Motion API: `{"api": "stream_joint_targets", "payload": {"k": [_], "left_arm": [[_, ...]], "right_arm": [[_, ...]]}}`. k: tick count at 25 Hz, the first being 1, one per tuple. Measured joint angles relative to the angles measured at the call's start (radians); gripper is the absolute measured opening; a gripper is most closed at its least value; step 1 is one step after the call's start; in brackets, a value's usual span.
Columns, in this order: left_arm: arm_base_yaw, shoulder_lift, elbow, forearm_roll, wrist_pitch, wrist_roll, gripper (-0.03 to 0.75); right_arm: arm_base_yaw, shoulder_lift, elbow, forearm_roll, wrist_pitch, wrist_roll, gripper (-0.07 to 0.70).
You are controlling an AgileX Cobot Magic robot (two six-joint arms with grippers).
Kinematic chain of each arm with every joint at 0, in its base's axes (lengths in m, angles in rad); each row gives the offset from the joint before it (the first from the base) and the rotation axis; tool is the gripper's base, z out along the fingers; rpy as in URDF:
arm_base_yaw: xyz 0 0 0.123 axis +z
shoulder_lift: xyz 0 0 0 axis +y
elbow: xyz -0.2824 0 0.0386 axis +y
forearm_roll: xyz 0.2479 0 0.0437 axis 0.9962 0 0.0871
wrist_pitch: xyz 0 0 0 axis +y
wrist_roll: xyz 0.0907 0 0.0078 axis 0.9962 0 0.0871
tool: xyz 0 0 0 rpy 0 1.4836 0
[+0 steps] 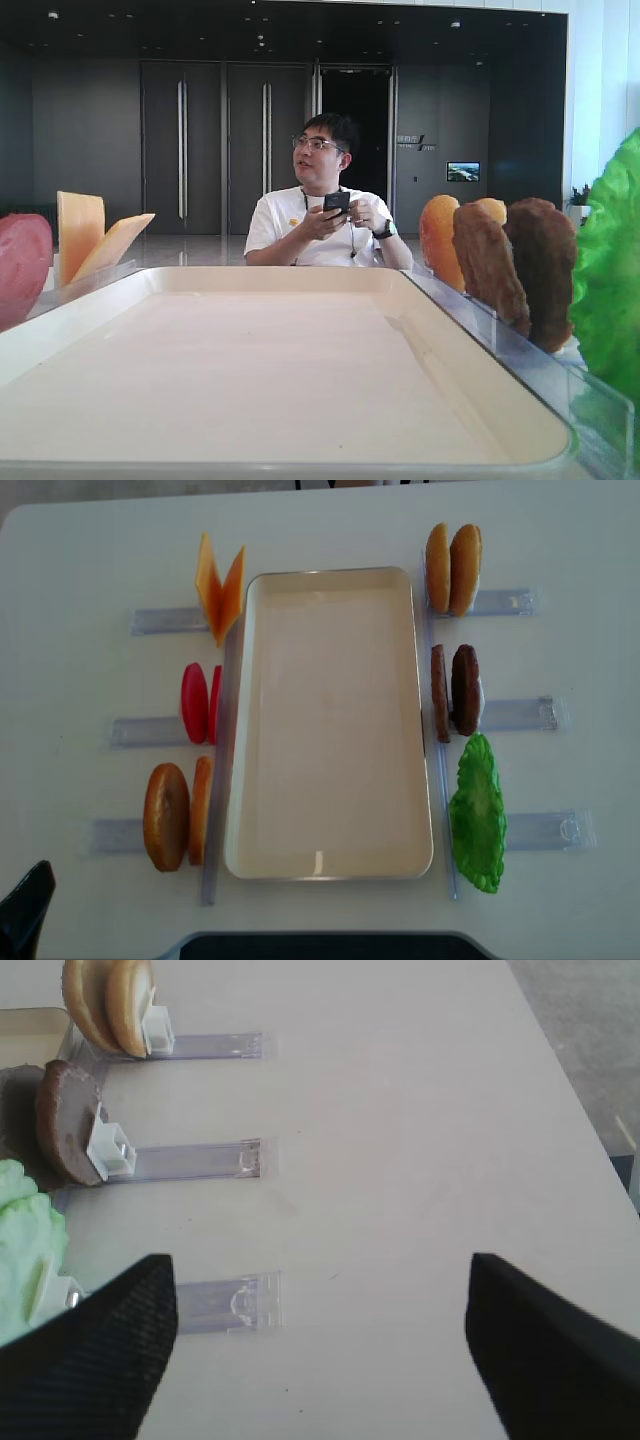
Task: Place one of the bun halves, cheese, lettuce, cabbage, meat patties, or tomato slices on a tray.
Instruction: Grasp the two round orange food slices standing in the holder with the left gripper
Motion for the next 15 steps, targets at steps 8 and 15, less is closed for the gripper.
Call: {"api": "stream_joint_targets", "payload": {"k": [8, 15], "left_arm": [[0.000, 0.000, 0.000, 0.000, 0.000, 0.000, 0.643], [0.000, 0.000, 0.000, 0.000, 0.000, 0.000, 0.643]], "right_arm": [[0.000, 0.000, 0.000, 0.000, 0.000, 0.000, 0.589], [0.000, 0.000, 0.000, 0.000, 0.000, 0.000, 0.589]]}}
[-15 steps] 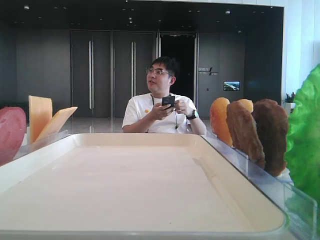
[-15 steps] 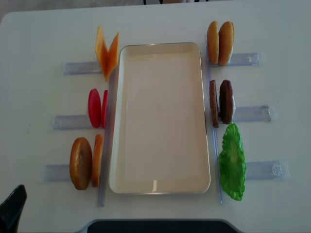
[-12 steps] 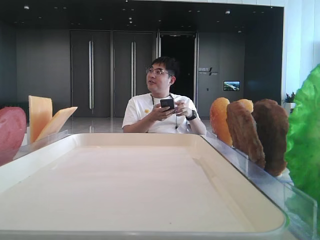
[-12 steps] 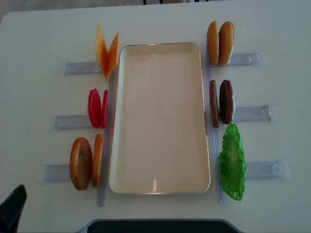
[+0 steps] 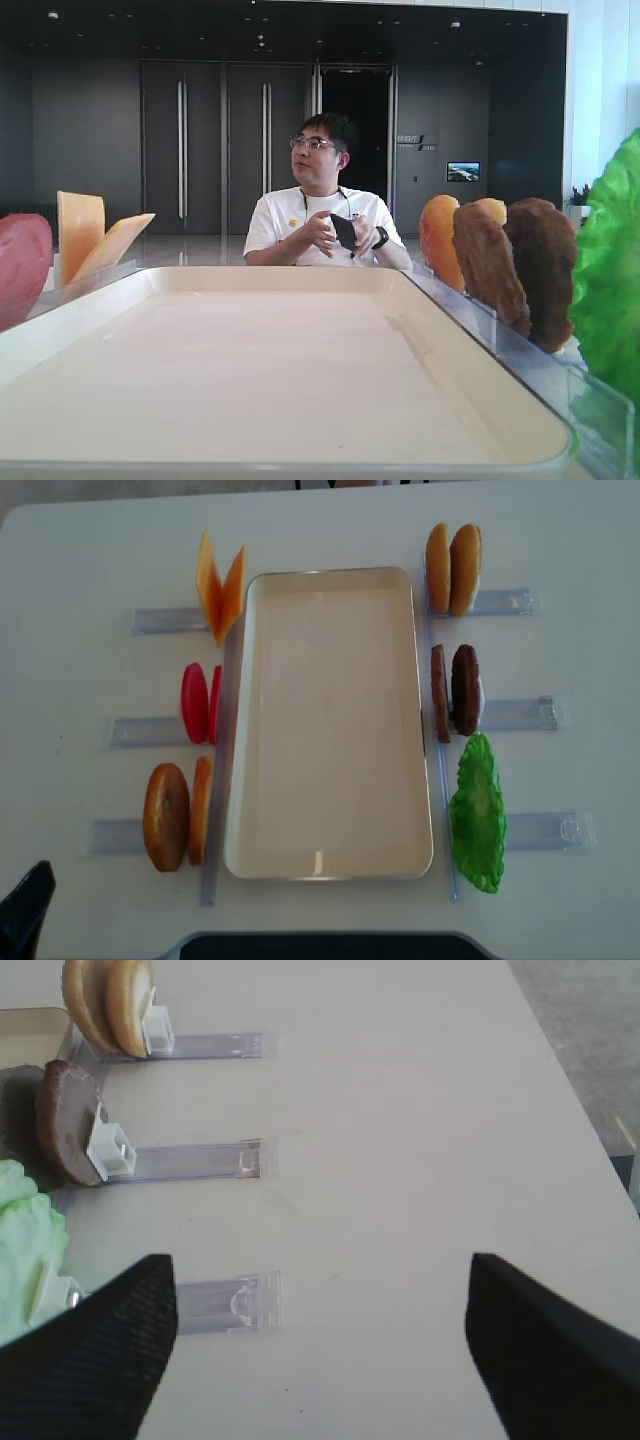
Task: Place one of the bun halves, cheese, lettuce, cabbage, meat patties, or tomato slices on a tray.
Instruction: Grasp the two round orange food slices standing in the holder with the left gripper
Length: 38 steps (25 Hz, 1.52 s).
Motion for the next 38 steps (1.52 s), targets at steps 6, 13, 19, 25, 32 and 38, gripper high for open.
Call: {"api": "stream_joint_targets", "payload": {"k": [6, 13, 19, 25, 32, 38], "left_arm": [[0.000, 0.000, 0.000, 0.000, 0.000, 0.000, 0.643], [0.000, 0.000, 0.000, 0.000, 0.000, 0.000, 0.643], [0.000, 0.000, 0.000, 0.000, -0.001, 0.000, 0.643], [0.000, 0.000, 0.000, 0.000, -0.001, 0.000, 0.643], [0.000, 0.000, -0.005, -0.022, 0.014, -0.015, 0.643], [0.000, 0.058, -0.050, -0.022, 0.105, -0.026, 0.643]], "right_arm": [[0.000, 0.000, 0.000, 0.000, 0.000, 0.000, 0.589], [0.000, 0.000, 0.000, 0.000, 0.000, 0.000, 0.589], [0.000, 0.000, 0.000, 0.000, 0.000, 0.000, 0.589], [0.000, 0.000, 0.000, 0.000, 0.000, 0.000, 0.589], [0.000, 0.000, 0.000, 0.000, 0.000, 0.000, 0.589], [0.000, 0.000, 0.000, 0.000, 0.000, 0.000, 0.589]]}}
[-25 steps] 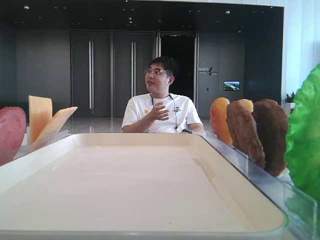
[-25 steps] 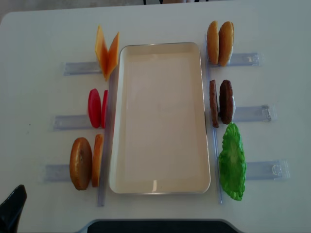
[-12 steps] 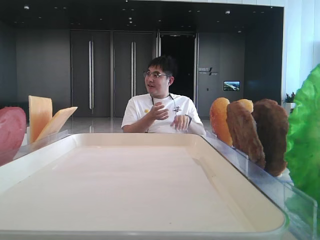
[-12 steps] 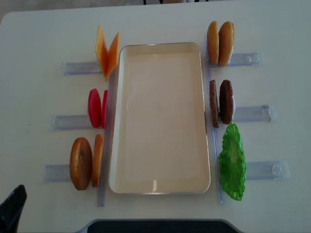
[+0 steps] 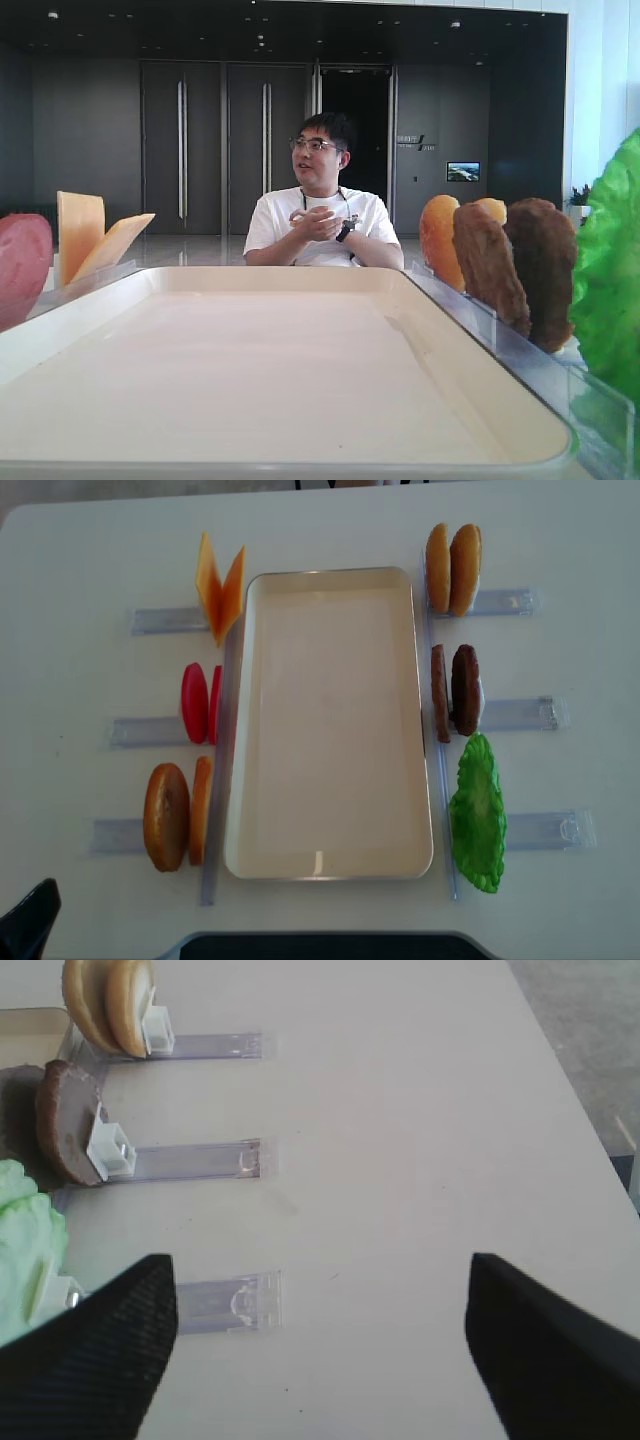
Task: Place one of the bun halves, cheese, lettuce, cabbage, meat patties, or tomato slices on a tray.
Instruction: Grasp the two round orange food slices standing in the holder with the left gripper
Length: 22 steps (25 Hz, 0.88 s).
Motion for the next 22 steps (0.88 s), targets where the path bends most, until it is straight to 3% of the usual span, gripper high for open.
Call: {"api": "stream_joint_targets", "payload": {"k": [4, 22], "left_arm": [[0.000, 0.071, -0.032, 0.014, 0.041, 0.000, 0.643], [0.000, 0.531, -0.174, 0.147, 0.041, -0.052, 0.643]], "right_arm": [[0.000, 0.000, 0.000, 0.000, 0.000, 0.000, 0.589], [0.000, 0.000, 0.000, 0.000, 0.000, 0.000, 0.589]]}}
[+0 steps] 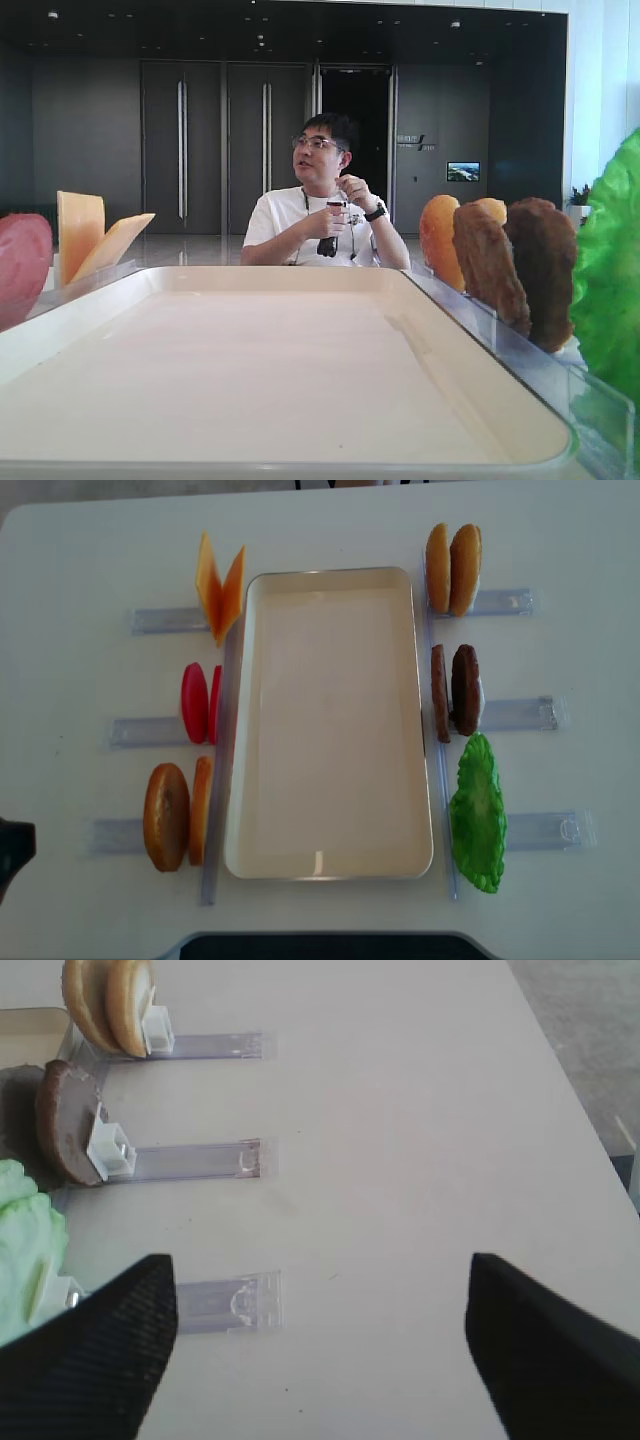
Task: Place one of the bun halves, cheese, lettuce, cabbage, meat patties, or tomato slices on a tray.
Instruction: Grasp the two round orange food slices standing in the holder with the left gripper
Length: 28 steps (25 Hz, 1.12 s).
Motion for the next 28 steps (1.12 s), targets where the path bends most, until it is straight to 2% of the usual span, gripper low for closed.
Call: {"api": "stream_joint_targets", "payload": {"k": [7, 17, 28], "left_arm": [[0.000, 0.186, 0.000, 0.042, -0.011, -0.044, 0.643], [0.000, 0.352, -0.022, 0.088, -0.021, -0.150, 0.643], [0.000, 0.391, -0.053, 0.088, -0.023, -0.209, 0.643]], "right_arm": [[0.000, 0.000, 0.000, 0.000, 0.000, 0.000, 0.589], [0.000, 0.000, 0.000, 0.000, 0.000, 0.000, 0.589], [0.000, 0.000, 0.000, 0.000, 0.000, 0.000, 0.589]]}}
